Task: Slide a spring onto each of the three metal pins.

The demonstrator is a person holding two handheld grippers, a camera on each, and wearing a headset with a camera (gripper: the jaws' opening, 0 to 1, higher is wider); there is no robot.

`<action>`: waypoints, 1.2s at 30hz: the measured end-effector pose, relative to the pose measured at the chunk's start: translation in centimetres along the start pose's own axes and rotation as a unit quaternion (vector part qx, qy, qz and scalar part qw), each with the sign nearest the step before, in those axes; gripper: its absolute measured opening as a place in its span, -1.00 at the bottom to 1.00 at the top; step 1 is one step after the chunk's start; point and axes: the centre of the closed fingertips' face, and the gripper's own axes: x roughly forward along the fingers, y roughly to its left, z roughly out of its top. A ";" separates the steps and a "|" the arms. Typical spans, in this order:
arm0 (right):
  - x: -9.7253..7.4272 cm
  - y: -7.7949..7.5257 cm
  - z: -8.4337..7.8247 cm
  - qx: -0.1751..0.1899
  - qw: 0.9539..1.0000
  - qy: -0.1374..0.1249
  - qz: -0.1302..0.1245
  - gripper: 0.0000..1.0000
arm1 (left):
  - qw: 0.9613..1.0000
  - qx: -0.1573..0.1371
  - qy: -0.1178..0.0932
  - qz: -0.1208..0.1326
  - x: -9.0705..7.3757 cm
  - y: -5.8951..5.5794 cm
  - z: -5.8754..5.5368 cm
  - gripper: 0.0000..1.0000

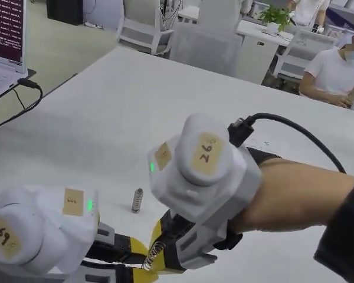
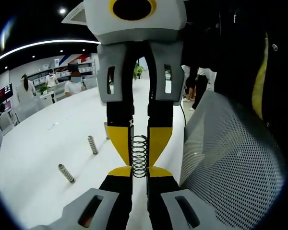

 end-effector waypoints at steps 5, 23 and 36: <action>-0.2 -0.4 -0.1 0.002 1.000 -0.001 -0.007 -0.83 | 1.000 0.000 -0.016 0.007 0.1 0.4 0.2 -0.94; -1.7 -1.9 -1.8 0.026 0.999 -0.003 -0.036 -0.83 | 0.998 -0.043 -0.037 0.036 -0.6 1.3 -0.8 -0.42; -2.3 -2.2 -2.9 0.041 0.998 0.003 -0.053 -0.83 | 0.995 -0.065 -0.048 0.065 -1.5 1.9 -0.9 0.17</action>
